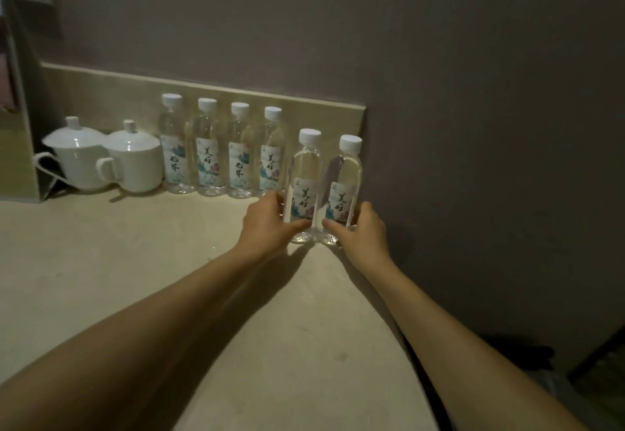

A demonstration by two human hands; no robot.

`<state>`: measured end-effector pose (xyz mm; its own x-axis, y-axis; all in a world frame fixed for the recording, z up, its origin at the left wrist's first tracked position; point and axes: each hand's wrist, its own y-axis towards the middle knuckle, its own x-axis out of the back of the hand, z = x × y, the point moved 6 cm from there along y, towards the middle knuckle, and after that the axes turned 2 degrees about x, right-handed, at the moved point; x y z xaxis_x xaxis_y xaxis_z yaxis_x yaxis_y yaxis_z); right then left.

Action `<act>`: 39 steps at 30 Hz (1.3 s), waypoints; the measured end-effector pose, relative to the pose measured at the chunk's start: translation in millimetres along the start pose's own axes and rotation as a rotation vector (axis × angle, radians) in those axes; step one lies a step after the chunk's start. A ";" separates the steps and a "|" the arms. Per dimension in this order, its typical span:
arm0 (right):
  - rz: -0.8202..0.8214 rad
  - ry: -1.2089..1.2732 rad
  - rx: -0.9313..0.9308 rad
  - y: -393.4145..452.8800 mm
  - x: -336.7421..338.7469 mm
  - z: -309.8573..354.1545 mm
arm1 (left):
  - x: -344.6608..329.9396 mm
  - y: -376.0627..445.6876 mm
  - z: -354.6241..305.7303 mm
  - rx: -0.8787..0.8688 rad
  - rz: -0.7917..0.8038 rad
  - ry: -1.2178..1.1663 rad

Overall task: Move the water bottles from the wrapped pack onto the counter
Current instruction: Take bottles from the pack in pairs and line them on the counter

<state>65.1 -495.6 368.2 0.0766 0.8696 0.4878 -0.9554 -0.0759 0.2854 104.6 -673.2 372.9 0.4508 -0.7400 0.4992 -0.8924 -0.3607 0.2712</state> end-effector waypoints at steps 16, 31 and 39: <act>-0.050 -0.068 -0.017 32.9 -14.4 1.9 | -16.1 30.0 -7.9 -0.108 -0.055 0.732; -0.028 -0.168 -0.002 66.3 -25.2 1.8 | -32.6 65.4 0.2 -0.034 -0.015 0.851; -0.013 -0.225 0.012 82.7 -28.7 0.5 | -39.2 78.6 -2.5 -0.053 -0.081 0.864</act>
<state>-15.9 -527.0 378.2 0.1514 0.7401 0.6552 -0.9507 -0.0726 0.3016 16.8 -671.1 376.6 0.3901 -0.0152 0.9207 -0.8642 -0.3510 0.3604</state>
